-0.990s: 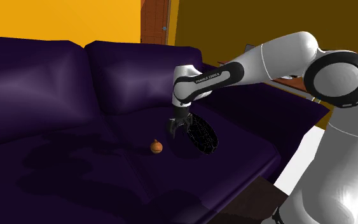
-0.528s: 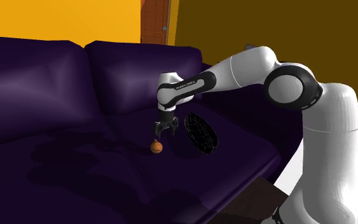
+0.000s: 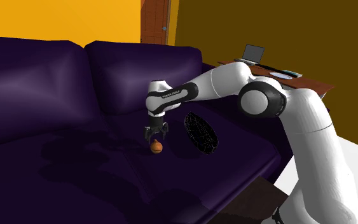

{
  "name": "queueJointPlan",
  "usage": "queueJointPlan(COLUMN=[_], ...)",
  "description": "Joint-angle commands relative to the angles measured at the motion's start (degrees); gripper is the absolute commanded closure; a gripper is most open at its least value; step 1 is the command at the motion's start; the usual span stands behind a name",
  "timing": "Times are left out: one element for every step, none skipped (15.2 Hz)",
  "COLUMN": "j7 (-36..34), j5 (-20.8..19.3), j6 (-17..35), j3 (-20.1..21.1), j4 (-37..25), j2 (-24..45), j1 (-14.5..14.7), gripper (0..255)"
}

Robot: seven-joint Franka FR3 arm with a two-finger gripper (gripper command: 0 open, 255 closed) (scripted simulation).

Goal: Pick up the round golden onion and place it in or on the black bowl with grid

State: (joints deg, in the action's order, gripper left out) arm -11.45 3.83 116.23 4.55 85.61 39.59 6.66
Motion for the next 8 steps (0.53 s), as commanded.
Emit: queueJointPlan(j7=[-0.11, -0.11, -0.10, -0.10, -0.10, -0.10, -0.10, -0.10], j5=[0.01, 0.01, 0.01, 0.02, 0.02, 0.02, 0.02, 0.02], j6=[1.09, 1.71, 2.31, 2.92, 3.28, 3.27, 3.27, 3.27], j3=[0.03, 0.03, 0.04, 0.04, 0.05, 0.04, 0.04, 0.04], j4=[0.32, 0.65, 0.94, 1.23, 1.42, 1.41, 1.40, 1.40], j2=[0.74, 1.02, 1.34, 1.65, 1.81, 1.82, 1.83, 1.83], j1=[0.17, 0.21, 0.26, 0.30, 0.32, 0.32, 0.32, 0.32], gripper=[0, 0, 0, 0, 0, 0, 0, 0])
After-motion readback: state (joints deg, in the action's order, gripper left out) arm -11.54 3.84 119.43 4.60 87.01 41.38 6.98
